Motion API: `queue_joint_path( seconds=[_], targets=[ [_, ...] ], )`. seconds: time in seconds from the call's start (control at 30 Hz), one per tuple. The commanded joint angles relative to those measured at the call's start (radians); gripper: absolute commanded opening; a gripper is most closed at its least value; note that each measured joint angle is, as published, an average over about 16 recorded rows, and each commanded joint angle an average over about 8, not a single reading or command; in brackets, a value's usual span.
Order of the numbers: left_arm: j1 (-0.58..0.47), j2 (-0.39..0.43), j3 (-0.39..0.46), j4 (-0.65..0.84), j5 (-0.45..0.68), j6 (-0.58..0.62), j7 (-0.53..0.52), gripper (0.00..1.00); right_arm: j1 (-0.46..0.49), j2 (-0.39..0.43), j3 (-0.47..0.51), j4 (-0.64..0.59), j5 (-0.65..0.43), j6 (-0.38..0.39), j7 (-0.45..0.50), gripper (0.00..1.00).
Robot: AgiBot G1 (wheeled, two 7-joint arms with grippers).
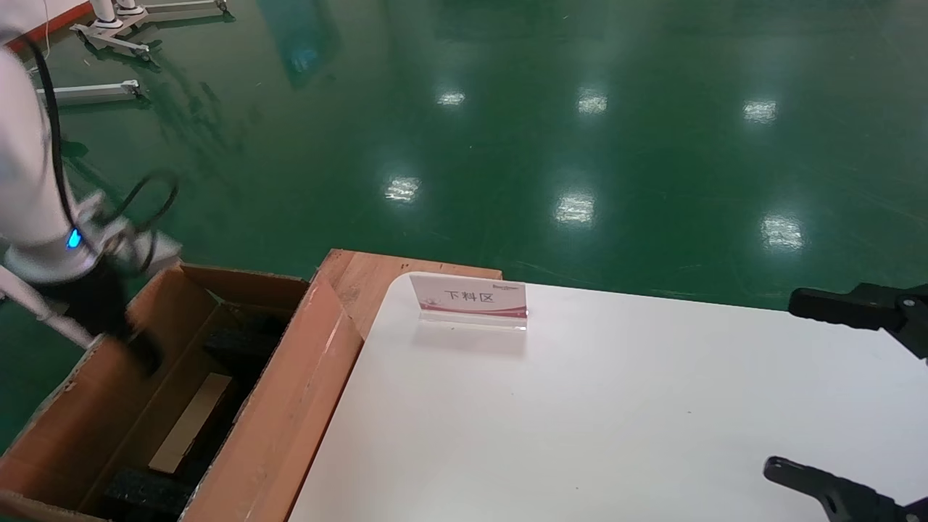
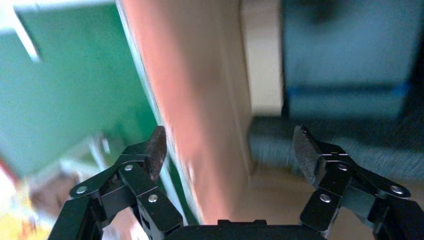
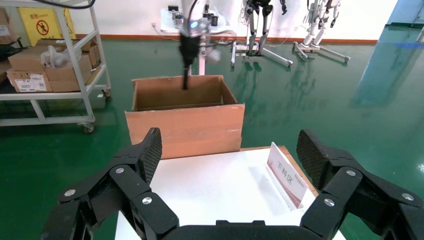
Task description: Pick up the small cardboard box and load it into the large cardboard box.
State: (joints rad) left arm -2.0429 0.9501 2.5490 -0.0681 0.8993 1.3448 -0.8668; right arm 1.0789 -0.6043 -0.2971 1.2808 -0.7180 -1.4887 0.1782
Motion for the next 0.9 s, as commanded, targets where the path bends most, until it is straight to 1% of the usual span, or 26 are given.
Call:
queue_joint_path(
  seconds=[0.03, 0.13, 0.3, 0.57, 0.67, 0.77, 0.83, 0.9],
  targets=[
    [-0.022, 0.006, -0.013, -0.007, -0.017, -0.015, 0.032, 1.00, 0.000, 0.000, 0.000, 0.000, 0.000, 0.000, 0.000, 1.00],
    [-0.080, -0.013, -0.047, -0.037, -0.063, -0.011, 0.083, 1.00, 0.000, 0.000, 0.000, 0.000, 0.000, 0.000, 0.000, 1.00],
    [-0.181, -0.073, -0.104, -0.108, -0.143, 0.019, 0.151, 1.00, 0.000, 0.000, -0.001, 0.000, 0.000, 0.000, 0.000, 1.00],
    [-0.309, -0.179, -0.158, -0.267, -0.222, 0.091, 0.190, 1.00, 0.000, 0.000, -0.001, 0.000, 0.000, 0.000, -0.001, 1.00],
    [-0.334, -0.201, -0.169, -0.305, -0.233, 0.102, 0.193, 1.00, 0.000, 0.000, -0.001, -0.001, 0.000, 0.000, -0.001, 1.00],
    [-0.337, -0.213, -0.190, -0.331, -0.237, 0.105, 0.197, 1.00, 0.000, 0.000, -0.001, -0.001, 0.000, 0.000, -0.001, 1.00],
    [-0.323, -0.219, -0.223, -0.352, -0.237, 0.106, 0.204, 1.00, 0.000, 0.000, -0.001, -0.001, 0.000, 0.000, -0.001, 1.00],
    [-0.296, -0.224, -0.273, -0.377, -0.237, 0.108, 0.216, 1.00, 0.000, 0.000, -0.001, -0.001, 0.000, 0.000, -0.001, 1.00]
  ],
)
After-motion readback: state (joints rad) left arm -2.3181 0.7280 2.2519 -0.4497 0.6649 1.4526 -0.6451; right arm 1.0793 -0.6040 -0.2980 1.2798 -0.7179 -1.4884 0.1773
